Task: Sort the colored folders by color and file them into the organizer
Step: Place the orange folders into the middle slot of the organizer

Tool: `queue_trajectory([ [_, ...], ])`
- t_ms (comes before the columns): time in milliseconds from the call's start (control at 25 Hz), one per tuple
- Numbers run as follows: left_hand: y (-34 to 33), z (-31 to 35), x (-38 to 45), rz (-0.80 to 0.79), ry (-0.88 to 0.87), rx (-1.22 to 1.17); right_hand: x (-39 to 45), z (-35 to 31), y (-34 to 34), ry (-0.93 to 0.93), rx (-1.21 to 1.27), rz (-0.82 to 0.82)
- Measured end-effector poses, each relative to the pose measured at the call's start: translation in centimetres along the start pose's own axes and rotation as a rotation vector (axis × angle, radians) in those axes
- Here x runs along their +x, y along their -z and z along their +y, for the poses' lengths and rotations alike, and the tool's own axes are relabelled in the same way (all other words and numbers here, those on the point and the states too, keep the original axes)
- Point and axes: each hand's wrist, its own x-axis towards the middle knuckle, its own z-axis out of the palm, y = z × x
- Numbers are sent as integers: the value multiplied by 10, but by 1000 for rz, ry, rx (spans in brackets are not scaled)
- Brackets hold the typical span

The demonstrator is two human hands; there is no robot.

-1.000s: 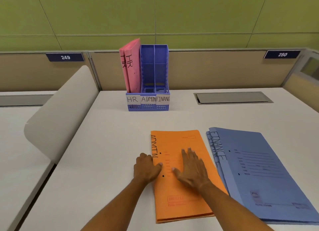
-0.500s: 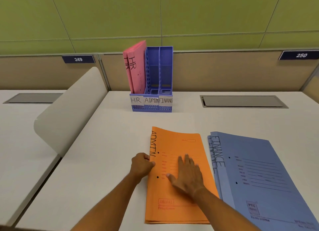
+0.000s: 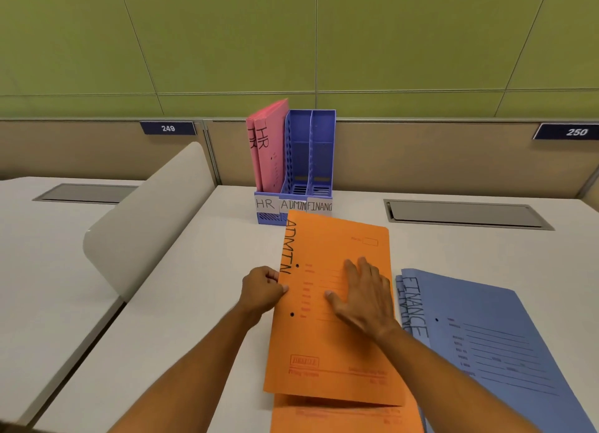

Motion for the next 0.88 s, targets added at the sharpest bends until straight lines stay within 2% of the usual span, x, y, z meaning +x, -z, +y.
queue_trajectory([
  [240, 34, 52, 20, 113, -171, -26, 57, -15, 55, 10, 113, 157],
  [560, 80, 102, 59, 304, -335, -124, 160, -51, 147, 13, 160, 553],
  [880, 114, 125, 110, 413, -506, -113, 242, -89, 212, 247, 115, 763],
])
